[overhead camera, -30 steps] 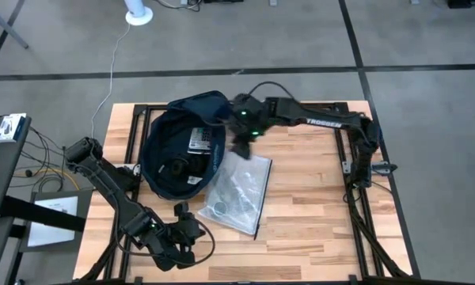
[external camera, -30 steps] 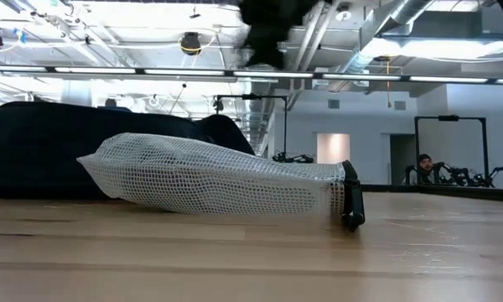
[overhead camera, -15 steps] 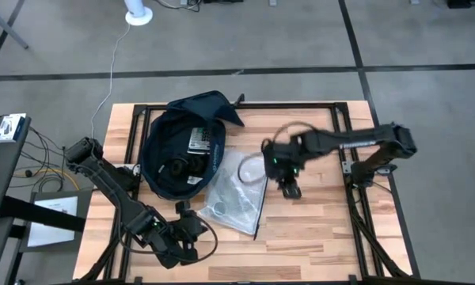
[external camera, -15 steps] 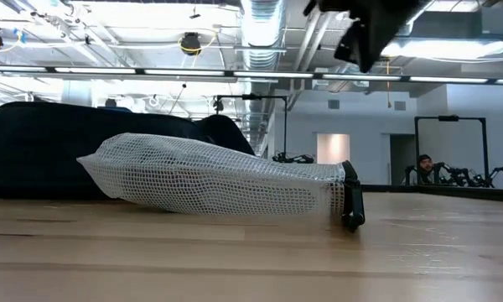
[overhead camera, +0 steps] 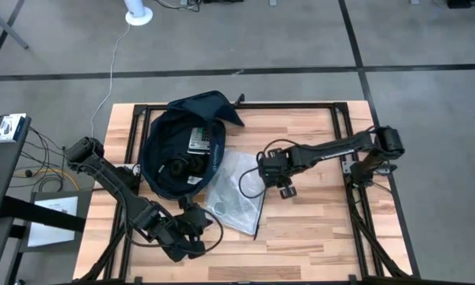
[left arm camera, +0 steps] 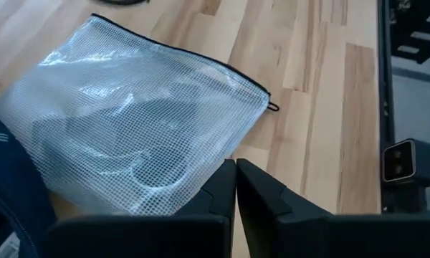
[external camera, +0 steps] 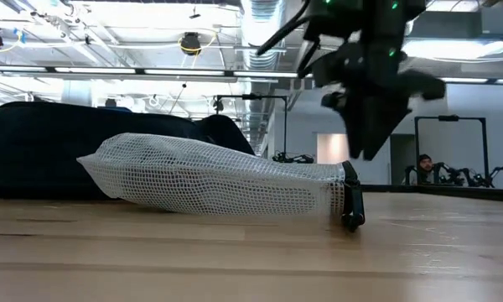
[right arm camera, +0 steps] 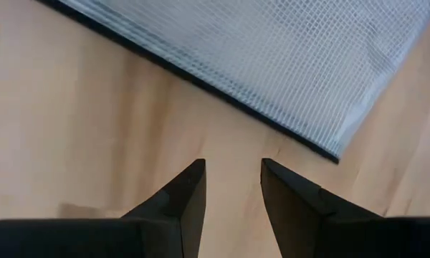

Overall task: Unpack backpack
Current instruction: Close the white zip bag

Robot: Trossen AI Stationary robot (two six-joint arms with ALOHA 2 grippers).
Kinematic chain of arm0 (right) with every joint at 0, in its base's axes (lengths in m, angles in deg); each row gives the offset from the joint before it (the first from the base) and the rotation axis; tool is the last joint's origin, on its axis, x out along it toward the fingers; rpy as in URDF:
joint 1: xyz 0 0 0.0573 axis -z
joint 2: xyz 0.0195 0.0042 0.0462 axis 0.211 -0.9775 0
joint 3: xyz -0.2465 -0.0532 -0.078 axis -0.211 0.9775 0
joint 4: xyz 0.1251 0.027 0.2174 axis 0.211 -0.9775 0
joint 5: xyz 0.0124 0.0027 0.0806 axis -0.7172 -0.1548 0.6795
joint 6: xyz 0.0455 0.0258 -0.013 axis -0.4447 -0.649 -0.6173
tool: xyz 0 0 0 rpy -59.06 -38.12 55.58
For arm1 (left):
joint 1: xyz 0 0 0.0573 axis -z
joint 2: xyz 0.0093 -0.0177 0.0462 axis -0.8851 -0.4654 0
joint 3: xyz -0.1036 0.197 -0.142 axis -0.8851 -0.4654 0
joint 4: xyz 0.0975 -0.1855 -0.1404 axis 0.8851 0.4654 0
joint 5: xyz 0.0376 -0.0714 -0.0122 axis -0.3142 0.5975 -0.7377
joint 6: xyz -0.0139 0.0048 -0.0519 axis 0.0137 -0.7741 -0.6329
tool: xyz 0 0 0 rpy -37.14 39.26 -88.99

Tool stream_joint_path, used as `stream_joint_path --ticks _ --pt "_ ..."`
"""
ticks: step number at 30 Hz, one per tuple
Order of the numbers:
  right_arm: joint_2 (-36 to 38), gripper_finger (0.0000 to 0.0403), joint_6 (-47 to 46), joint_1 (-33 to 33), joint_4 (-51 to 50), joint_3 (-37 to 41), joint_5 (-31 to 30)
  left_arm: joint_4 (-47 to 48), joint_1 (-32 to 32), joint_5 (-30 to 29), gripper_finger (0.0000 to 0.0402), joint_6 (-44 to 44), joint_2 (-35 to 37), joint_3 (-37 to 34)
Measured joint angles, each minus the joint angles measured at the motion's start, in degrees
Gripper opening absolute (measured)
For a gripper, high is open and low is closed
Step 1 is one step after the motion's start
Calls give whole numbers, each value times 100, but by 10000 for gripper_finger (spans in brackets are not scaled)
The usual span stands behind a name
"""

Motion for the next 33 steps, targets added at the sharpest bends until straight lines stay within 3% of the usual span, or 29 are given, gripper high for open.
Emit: stream_joint_path --ticks 7,11,16,23,33 --pt "-427 123 1060 431 741 -3 -224 -75 0 4 0 -132 -2 0" --pt "-495 123 1110 669 1139 -3 -648 -73 2 4 0 -331 -2 0" --pt "-487 123 1107 1005 1260 -7 -691 -70 18 4 0 -368 -2 0" --pt "-641 123 189 1402 1315 -1 -690 -63 16 4 0 -333 -16 0" --pt "-768 123 -270 880 897 114 -526 -65 16 6 0 -67 -22 -4"
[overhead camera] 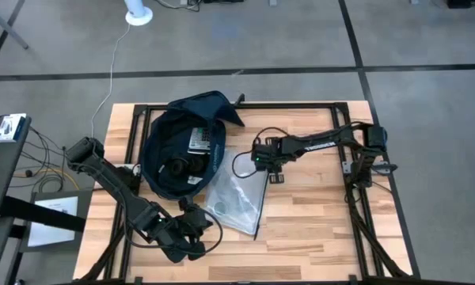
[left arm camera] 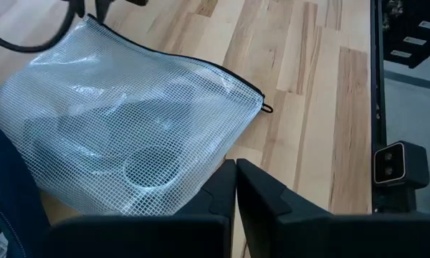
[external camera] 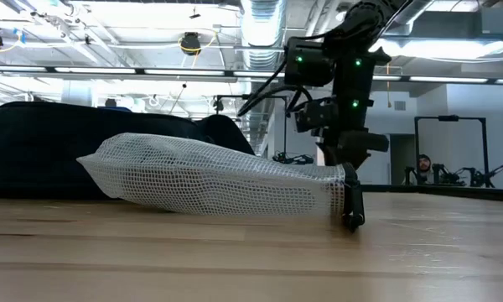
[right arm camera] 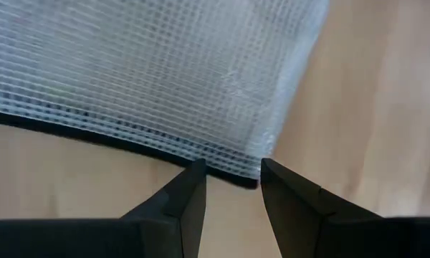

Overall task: Unpack backpack
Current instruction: Close the white zip bag

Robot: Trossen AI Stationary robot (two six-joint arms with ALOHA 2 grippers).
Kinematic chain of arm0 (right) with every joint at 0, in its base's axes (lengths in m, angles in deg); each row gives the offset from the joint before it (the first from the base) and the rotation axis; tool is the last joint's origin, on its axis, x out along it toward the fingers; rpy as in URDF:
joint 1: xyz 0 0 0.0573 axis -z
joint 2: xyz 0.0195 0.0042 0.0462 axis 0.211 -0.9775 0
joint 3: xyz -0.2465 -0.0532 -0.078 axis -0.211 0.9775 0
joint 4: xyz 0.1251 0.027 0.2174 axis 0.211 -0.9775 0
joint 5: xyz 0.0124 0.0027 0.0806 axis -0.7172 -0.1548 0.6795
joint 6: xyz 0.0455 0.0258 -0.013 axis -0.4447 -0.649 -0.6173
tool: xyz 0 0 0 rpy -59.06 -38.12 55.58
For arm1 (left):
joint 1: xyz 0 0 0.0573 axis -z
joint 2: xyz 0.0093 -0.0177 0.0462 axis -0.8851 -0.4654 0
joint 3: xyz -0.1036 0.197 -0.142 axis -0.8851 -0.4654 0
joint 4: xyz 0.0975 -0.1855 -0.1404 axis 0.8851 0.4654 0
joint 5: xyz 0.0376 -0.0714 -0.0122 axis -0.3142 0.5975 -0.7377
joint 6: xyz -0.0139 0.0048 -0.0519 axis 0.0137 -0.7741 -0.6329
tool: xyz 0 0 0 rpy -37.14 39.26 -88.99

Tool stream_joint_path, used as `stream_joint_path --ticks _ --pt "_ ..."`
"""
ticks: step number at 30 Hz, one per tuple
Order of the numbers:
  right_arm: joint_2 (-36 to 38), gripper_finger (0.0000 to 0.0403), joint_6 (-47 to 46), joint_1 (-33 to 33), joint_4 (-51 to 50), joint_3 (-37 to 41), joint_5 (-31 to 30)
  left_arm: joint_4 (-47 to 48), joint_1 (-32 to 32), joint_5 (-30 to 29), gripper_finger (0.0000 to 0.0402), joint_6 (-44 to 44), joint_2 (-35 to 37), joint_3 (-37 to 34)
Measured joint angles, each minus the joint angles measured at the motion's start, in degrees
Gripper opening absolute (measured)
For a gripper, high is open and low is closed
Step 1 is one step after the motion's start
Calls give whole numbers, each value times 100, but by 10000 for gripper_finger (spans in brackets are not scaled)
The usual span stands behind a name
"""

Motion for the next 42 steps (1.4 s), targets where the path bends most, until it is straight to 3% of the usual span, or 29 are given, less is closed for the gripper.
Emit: stream_joint_path --ticks 7,18,22,26,30,33,37,42 --pt "2 123 -872 -618 -880 -1 422 6 0 -1 0 0 0 0" --pt "5 123 -1769 -2104 -1170 -1 913 3 0 1 0 116 0 0" --pt "21 123 -2538 -2460 -1206 -1 913 -16 0 47 0 302 0 0" --pt "23 123 -3667 -2717 -1183 -1 877 -185 -35 464 0 827 0 0" --pt "144 117 -5323 -2986 -1166 2 563 -445 -94 1021 0 1692 0 0" --pt "414 106 -6135 -3298 -846 -5 145 -551 -168 1052 0 2302 0 0" --pt "907 92 -7381 -3759 -890 -5 -838 -663 -390 1051 10 2941 0 0" --pt "1533 86 -8559 -4463 -1095 -5 -2229 -1309 -629 1073 70 3337 -162 0"
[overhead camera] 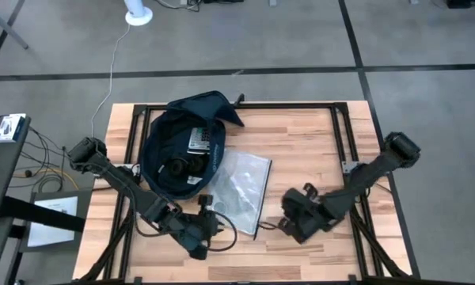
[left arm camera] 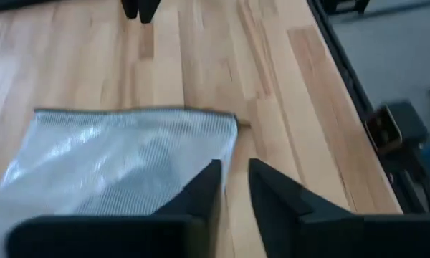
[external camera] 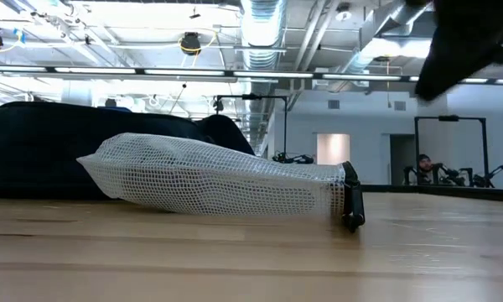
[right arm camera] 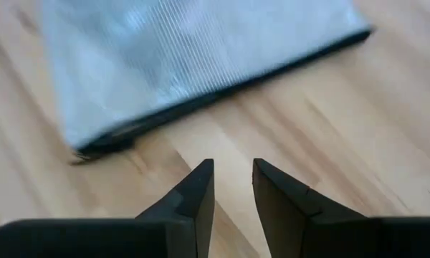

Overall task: Unpack backpack
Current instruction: Close the white zip bag

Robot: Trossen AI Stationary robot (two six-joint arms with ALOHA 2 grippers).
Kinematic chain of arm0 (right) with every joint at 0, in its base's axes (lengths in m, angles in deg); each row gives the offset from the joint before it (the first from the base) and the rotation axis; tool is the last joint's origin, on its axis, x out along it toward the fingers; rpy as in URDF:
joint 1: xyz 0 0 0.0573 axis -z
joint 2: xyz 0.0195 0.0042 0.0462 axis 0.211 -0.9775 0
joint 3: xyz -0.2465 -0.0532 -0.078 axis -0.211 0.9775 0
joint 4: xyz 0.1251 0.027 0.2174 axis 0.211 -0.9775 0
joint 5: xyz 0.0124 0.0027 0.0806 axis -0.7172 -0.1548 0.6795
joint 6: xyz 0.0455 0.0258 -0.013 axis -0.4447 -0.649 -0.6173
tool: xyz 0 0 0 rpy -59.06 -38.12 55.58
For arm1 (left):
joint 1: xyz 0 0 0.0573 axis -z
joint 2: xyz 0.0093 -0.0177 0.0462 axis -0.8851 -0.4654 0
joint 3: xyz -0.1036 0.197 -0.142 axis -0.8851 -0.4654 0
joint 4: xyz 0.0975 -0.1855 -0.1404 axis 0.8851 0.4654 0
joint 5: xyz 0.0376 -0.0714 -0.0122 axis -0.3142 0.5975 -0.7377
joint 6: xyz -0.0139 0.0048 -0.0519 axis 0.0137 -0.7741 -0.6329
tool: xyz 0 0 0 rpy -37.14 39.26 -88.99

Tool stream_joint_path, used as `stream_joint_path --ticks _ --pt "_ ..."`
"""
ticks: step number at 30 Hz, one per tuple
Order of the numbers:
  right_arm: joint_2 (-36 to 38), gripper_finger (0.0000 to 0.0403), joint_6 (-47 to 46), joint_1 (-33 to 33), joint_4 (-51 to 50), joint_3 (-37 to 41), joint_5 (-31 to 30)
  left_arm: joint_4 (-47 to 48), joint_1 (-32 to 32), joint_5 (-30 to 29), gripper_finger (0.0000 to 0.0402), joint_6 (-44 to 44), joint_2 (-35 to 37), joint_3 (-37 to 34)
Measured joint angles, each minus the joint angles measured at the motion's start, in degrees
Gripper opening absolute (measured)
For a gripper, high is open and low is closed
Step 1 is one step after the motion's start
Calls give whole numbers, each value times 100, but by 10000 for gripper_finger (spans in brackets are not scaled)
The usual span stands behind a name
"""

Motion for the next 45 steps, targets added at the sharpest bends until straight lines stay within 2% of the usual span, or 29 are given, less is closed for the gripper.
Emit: stream_joint_path --ticks 5,9,14,18,24,27,32,36,40,45 --pt "379 85 -114 -553 -11 0 -1237 -1009 -143 283 147 108 -677 15" --pt "523 85 159 -743 -45 0 -1374 -1224 -170 219 184 570 -1351 267" --pt "523 85 577 -851 -222 0 -1397 -966 -73 -33 191 392 -2282 994" --pt "523 85 795 -842 -361 38 -1421 -24 -4 -456 191 366 -3138 2040" --pt "545 85 1074 -851 -333 39 -1466 1890 28 -1698 191 273 -4408 3880" --pt "545 85 1207 -855 -341 39 -1476 2426 41 -2040 191 257 -4856 4462" --pt "545 85 1253 -879 -352 39 -1503 2479 6 -2005 191 253 -5011 4614" --pt "545 85 1260 -942 -349 39 -1525 2501 -26 -2286 191 114 -5010 4605" --pt "545 85 1258 -1029 -350 39 -1590 2530 -145 -1794 191 382 -5017 4605" --pt "545 85 1254 -1132 -354 39 -1685 2510 -290 -1856 191 477 -5088 4597"
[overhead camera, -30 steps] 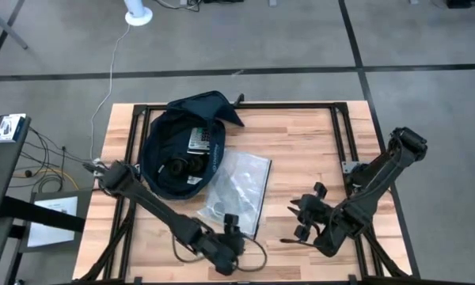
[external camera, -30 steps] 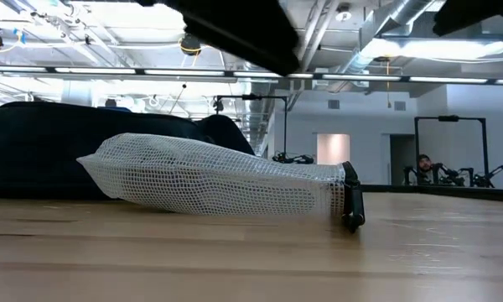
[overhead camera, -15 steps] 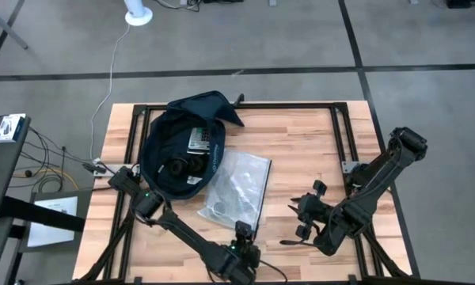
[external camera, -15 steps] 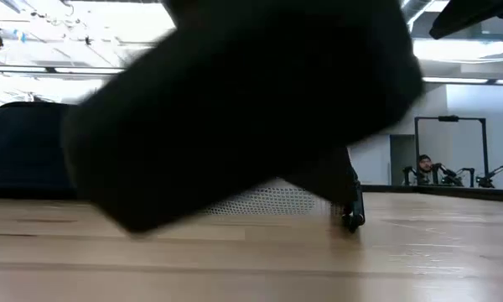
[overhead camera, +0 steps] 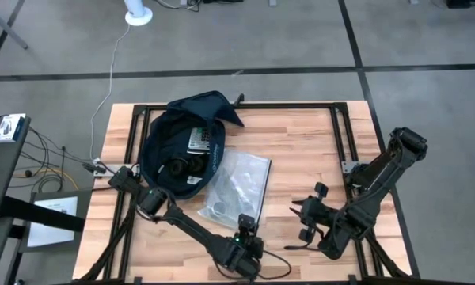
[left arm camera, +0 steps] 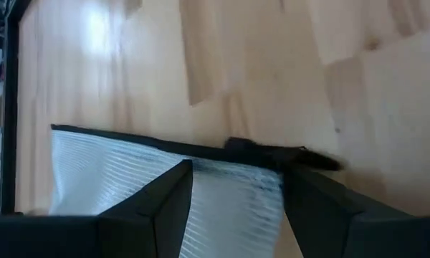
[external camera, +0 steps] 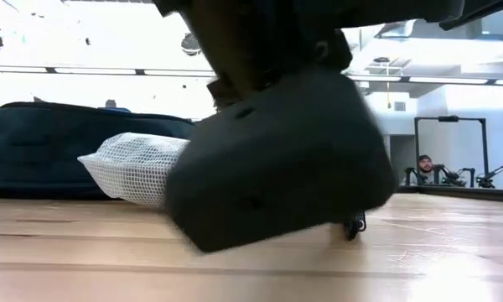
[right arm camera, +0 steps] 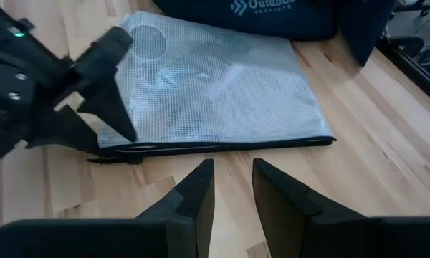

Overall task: Unpack backpack
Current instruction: Close the white zip bag

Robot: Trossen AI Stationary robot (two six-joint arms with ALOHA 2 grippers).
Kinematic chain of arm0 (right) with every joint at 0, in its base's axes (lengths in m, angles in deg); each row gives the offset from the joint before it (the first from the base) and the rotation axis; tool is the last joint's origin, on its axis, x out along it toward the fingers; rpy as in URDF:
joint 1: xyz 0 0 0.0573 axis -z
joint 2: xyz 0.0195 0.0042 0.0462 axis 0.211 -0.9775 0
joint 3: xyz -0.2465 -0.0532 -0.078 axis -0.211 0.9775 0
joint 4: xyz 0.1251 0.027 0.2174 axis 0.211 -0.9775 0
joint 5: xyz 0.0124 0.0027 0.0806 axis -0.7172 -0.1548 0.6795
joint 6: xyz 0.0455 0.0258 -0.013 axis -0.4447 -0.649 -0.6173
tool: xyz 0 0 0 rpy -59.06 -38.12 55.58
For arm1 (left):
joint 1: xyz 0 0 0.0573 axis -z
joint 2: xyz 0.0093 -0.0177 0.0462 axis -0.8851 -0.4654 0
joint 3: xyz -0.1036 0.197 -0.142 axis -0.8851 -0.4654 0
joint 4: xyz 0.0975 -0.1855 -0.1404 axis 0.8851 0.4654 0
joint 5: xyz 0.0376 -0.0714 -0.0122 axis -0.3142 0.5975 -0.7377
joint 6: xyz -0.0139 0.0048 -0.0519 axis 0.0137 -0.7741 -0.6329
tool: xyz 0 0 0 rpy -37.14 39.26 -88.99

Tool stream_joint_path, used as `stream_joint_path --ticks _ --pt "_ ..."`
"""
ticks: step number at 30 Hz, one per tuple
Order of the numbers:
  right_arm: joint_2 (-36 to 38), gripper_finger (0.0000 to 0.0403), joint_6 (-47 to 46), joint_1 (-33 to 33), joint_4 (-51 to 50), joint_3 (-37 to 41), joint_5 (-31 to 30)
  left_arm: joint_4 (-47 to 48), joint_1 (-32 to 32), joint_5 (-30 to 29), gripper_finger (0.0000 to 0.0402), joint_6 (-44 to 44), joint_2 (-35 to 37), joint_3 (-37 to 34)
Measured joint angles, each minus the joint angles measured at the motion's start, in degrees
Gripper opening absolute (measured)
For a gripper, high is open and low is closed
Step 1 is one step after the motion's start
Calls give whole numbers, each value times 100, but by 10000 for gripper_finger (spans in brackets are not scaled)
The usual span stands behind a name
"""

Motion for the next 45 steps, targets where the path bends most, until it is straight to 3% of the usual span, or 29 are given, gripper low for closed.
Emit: stream_joint_path --ticks 7,13,19,23,32,38,45 --pt "0 85 -13 -57 -29 0 -17 55 -120 -45 191 222 -88 2" --pt "0 85 -13 -61 -52 0 -36 97 -161 -164 175 -336 -88 2" --pt "0 85 -12 -60 -52 0 -38 265 -189 -147 75 -1076 -96 74" --pt "0 85 -11 -59 -58 0 -39 310 -193 391 9 -1038 -97 299" --pt "0 85 46 49 -128 0 -43 1850 -187 955 2 -1036 -99 1611" --pt "80 85 300 136 307 0 -59 2022 -183 1164 0 -1272 745 1388" --pt "346 85 1970 96 1665 0 -72 1899 -183 1102 0 -1423 1576 1388"
